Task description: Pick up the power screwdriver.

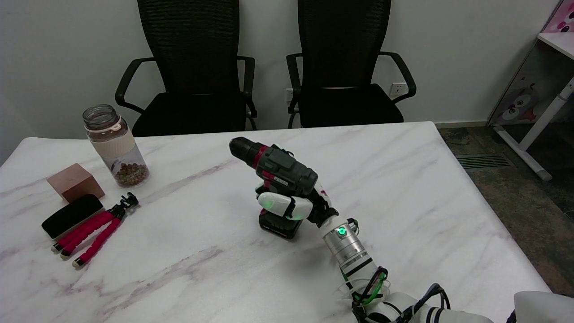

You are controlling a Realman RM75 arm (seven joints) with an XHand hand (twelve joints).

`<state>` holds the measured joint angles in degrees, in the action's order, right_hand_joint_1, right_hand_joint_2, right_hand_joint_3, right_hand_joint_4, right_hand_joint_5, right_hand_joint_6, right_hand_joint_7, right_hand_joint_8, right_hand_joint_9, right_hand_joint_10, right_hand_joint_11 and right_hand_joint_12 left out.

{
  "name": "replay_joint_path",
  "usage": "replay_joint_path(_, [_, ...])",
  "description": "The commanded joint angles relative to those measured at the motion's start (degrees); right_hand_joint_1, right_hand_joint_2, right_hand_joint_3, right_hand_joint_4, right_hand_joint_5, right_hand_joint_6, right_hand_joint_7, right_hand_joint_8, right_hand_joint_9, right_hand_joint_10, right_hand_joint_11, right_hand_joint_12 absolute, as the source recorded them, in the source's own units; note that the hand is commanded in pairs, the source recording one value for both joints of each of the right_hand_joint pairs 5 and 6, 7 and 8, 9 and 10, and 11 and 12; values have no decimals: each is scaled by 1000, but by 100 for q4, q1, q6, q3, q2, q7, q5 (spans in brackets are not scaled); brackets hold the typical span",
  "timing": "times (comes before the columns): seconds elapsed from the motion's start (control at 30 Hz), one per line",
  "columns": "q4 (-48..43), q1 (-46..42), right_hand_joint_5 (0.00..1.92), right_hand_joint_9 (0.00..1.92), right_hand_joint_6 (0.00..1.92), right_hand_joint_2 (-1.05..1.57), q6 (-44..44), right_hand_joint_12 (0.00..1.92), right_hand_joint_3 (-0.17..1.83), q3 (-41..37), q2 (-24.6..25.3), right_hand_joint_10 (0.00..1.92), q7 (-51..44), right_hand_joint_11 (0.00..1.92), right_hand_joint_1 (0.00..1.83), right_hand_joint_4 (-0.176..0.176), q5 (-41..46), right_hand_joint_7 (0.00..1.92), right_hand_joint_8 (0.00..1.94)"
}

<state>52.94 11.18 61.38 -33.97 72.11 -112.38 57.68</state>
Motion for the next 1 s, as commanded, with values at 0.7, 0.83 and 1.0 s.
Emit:
replay_joint_path(0.7, [-196,202,1395,1645,1395,543,-170,1527,538,40,4,1645,269,1527,837,176,-2,1395,1395])
replay_joint_path(0.83, [-214,229,1606,1651,1606,585,-170,1534,549,40,4,1651,269,1534,810,176,-2,1606,1606])
replay_joint_path(1.0, [-204,266,1833,1732,1833,619,-170,1587,543,40,0,1732,269,1587,792,176,-2,1833,1833])
